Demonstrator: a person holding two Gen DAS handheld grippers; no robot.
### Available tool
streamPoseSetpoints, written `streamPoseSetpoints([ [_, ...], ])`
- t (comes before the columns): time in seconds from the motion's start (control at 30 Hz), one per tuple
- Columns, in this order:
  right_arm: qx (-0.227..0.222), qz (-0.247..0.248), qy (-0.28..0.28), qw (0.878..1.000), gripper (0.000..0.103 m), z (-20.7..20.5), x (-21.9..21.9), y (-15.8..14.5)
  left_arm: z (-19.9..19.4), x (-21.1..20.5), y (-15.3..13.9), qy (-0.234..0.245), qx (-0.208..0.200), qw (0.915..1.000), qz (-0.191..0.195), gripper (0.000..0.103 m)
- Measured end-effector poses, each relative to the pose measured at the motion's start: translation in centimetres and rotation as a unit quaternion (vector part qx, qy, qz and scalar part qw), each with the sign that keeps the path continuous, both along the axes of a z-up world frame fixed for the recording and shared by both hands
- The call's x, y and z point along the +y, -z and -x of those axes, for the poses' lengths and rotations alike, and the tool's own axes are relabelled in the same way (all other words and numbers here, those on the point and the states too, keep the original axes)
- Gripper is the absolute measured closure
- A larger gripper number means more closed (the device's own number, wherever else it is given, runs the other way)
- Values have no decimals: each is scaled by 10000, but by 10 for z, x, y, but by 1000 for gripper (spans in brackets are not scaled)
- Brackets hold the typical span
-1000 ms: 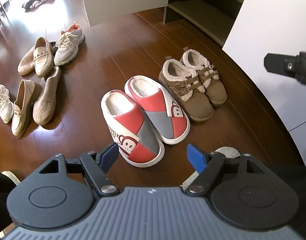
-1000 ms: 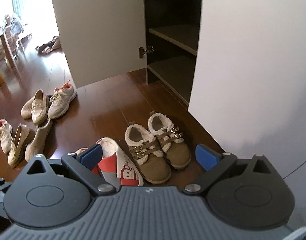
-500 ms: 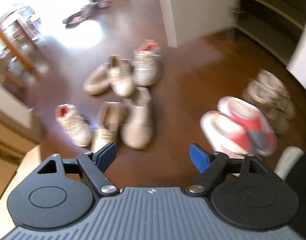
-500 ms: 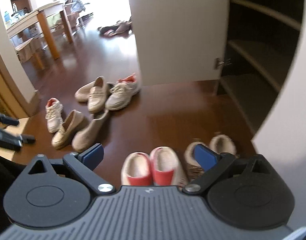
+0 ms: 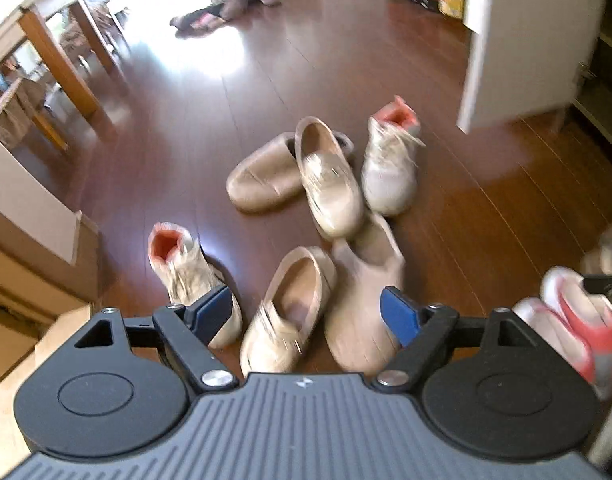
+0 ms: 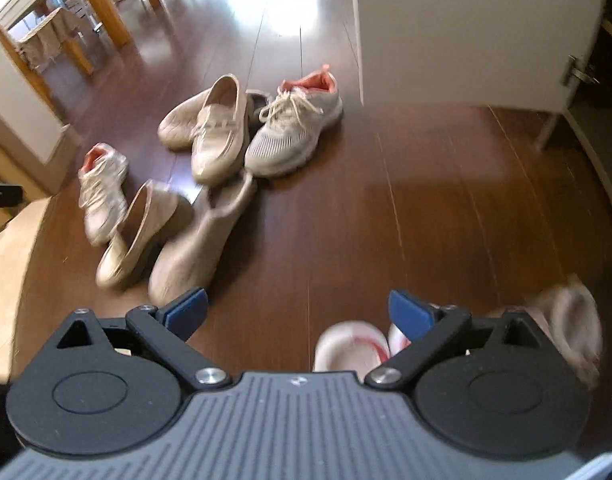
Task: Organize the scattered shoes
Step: 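Move both grippers back toward the shoe pile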
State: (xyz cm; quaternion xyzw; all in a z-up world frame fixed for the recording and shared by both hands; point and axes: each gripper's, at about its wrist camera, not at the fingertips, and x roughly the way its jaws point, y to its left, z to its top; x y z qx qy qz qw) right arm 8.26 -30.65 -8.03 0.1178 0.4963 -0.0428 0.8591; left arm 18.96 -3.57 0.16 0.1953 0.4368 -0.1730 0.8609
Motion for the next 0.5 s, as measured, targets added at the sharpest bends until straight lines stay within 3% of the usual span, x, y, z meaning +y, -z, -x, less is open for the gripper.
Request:
streamPoseSetpoints([
  [0.2,-308,208,249,9990,5,-126,10,85,-58,-20,64,-96,-361,9992,-118,20],
  [0.4,-702,523,706,9937,5,-221,5,133,-119,-21,116,-369,-626,9972,-163,19],
  [0.5,-807,703,880,9903,5,-249,3,146,-139,-13,126,-611,-629,9956,-320,19],
])
